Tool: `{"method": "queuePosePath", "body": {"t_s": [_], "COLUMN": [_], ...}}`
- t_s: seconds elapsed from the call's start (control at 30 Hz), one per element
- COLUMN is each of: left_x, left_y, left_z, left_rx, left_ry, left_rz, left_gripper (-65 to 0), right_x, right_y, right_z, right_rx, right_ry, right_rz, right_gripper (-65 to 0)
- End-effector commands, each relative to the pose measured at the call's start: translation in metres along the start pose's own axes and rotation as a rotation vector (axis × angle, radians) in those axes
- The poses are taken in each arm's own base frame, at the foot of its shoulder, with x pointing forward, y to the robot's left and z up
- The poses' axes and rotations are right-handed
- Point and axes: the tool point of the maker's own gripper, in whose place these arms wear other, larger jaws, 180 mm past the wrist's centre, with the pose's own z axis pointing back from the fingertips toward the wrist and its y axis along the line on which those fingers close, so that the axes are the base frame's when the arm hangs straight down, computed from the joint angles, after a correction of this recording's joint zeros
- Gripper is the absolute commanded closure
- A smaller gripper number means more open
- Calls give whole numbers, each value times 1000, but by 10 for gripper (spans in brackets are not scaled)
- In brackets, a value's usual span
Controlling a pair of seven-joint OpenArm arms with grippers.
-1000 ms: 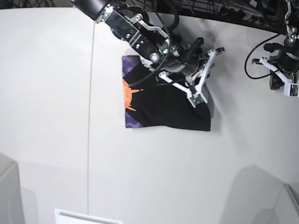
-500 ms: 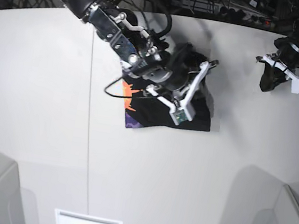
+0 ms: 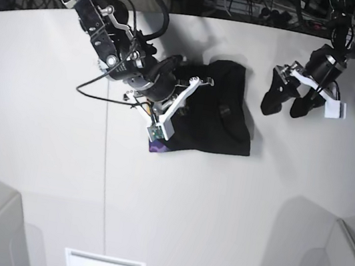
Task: Fold the T-shirt properly
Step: 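Release the bundle and lift the right gripper away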
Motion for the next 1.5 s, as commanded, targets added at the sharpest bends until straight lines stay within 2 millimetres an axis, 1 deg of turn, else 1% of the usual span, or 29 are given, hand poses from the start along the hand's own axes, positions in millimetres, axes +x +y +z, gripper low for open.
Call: {"method": "queuePosePath", "body": {"t_s": [0.0, 0.07, 0.1, 0.2, 0.3, 0.43, 0.6, 0.67, 0.7, 0.8, 0.93, 1.1, 1.17, 1.2, 1.27, 1.33, 1.4, 1.47], "left_x": [7, 3, -2, -11, -20, -31, -45, -53, -52, -64, -73, -79, -80, -82, -90, -87, -87, -84], "left_y": [-12, -20, -21, -20, -23, -17, -7, -3, -1, 6, 14, 22, 28, 32, 39, 42, 42, 47], "left_z": [-5, -18, -24, -41, -57, -73, -84, -86, -88, -92, -93, -92, -90, -90, -86, -86, -87, -85], "left_rx": [-49, -83, -92, -107, -126, -124, -106, -95, -93, -74, -43, -23, 9, 32, 65, 72, 68, 88], "left_ry": [-25, -11, 2, 32, 62, 99, 142, 161, 164, 203, 240, 258, 264, 274, 344, 397, 438, 482], "left_rz": [-1, 5, 16, 43, 57, 79, 106, 119, 120, 112, 61, 71, 82, 91, 97, 76, 59, 0], "left_gripper": [-650, -650, -650, -650, -637, -624, -624, -622, -617, -522, -326, -114, -23, 0, 0, 0, 0, 0], "right_x": [13, 10, 8, 8, 7, 0, -10, -12, -12, -14, -14, -14, -12, -13, -17, -20, -24, -28], "right_y": [-1, -2, -3, -18, -40, -71, -111, -121, -124, -126, -126, -127, -132, -135, -142, -148, -153, -158], "right_z": [5, 5, 5, 9, 15, 28, 49, 55, 57, 58, 58, 58, 61, 62, 66, 70, 73, 77], "right_rx": [3, 1, -2, -32, -83, -161, -278, -307, -315, -320, -320, -322, -335, -343, -362, -380, -399, -416], "right_ry": [-45, -38, -36, -69, -117, -180, -273, -289, -292, -291, -290, -293, -303, -306, -307, -307, -306, -306], "right_rz": [14, 12, 9, -45, -115, -204, -286, -303, -307, -311, -308, -310, -323, -329, -345, -357, -370, -383], "right_gripper": [0, 0, 0, 0, 0, 0, 0, 0, 0, 0, 0, 0, 0, 0, 0, 0, 0, 0]}}
